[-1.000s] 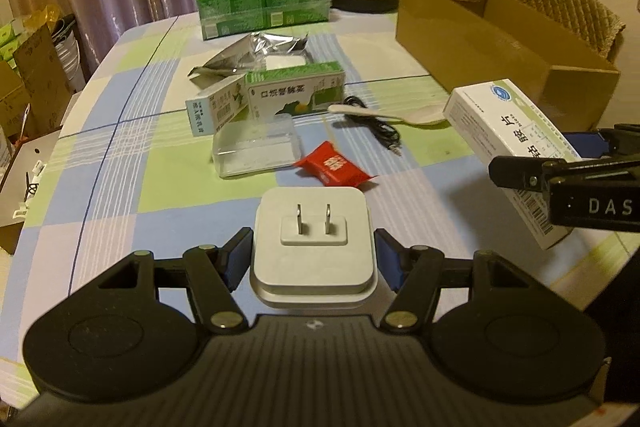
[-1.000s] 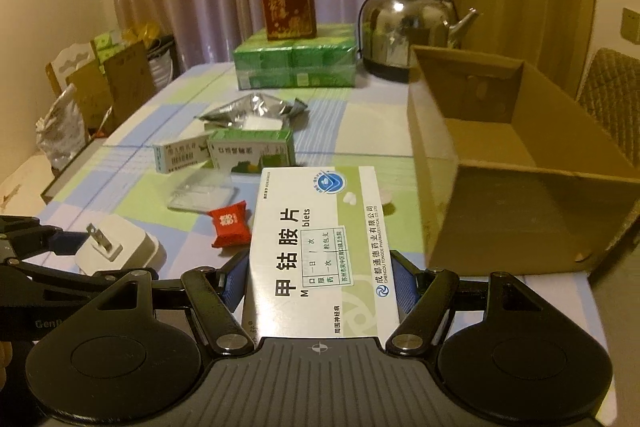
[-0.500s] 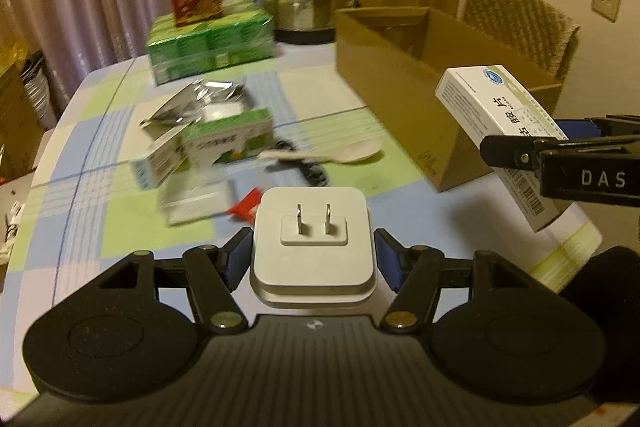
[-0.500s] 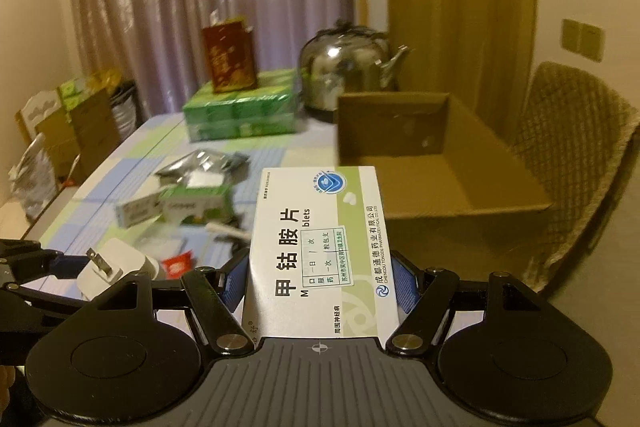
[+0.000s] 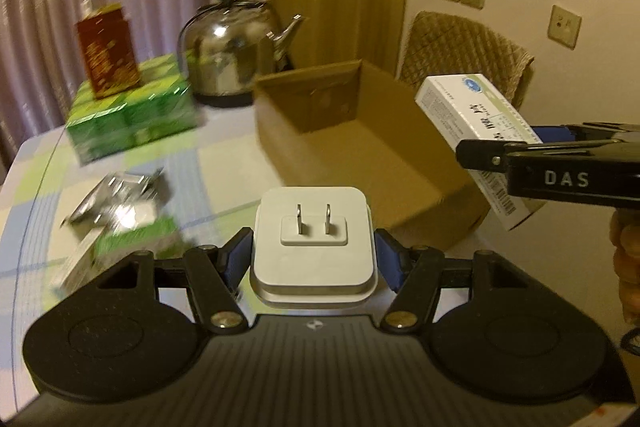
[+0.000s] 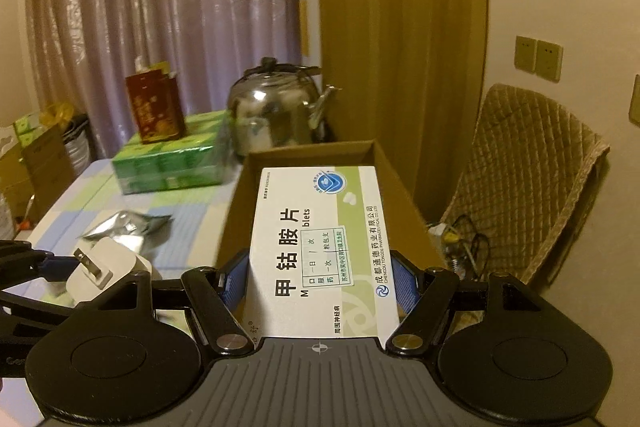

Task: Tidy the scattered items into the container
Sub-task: 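Move both held items over the open cardboard box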

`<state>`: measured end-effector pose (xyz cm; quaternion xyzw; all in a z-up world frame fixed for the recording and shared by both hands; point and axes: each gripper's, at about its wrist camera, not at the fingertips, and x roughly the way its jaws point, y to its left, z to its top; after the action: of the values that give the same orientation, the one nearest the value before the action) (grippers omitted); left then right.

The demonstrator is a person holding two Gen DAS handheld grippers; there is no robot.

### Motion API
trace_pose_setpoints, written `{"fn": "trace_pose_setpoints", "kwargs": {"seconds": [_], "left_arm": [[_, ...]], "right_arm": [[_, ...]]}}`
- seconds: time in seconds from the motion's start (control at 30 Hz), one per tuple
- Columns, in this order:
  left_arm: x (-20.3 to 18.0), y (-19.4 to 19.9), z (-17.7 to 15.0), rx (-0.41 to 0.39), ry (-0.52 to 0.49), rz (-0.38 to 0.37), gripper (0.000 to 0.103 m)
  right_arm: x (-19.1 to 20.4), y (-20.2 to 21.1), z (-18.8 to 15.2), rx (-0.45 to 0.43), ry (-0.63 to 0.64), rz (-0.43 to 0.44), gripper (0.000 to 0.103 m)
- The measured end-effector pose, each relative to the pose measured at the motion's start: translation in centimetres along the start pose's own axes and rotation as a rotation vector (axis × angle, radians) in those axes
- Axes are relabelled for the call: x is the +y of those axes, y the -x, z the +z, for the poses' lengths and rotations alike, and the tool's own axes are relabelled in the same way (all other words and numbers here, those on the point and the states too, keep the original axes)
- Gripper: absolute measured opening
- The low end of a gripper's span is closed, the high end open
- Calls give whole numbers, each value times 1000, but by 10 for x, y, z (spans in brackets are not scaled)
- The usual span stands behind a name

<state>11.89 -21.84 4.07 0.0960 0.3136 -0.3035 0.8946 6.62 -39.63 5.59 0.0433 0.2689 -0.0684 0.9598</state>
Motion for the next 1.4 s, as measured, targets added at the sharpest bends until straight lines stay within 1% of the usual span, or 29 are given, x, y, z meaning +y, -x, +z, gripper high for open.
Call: {"fn": "trace_pose_setpoints", "kwargs": {"seconds": [0.13,0.27,0.37,0.5,0.67,0.87,1.1,1.4], "left_arm": [[-9,-26,25,-11,-20,-33,60],[-16,-56,49,-14,-42,-67,60],[-18,-80,62,-8,-61,-81,60],[-25,-107,72,9,-98,-104,60],[-34,-137,73,41,-146,-117,60],[-39,-158,67,79,-186,-121,60],[-46,-167,60,104,-234,-121,60],[-51,-174,53,138,-262,-127,60]], "right_arm": [[-21,-25,15,13,-12,0,68],[-37,-50,24,23,2,-19,68],[-48,-67,27,37,7,-29,68],[-58,-84,25,58,4,-34,68],[-68,-100,22,72,-15,-37,68],[-72,-106,20,74,-32,-34,68],[-74,-111,19,78,-51,-25,68],[-74,-111,14,79,-45,-27,68]]}}
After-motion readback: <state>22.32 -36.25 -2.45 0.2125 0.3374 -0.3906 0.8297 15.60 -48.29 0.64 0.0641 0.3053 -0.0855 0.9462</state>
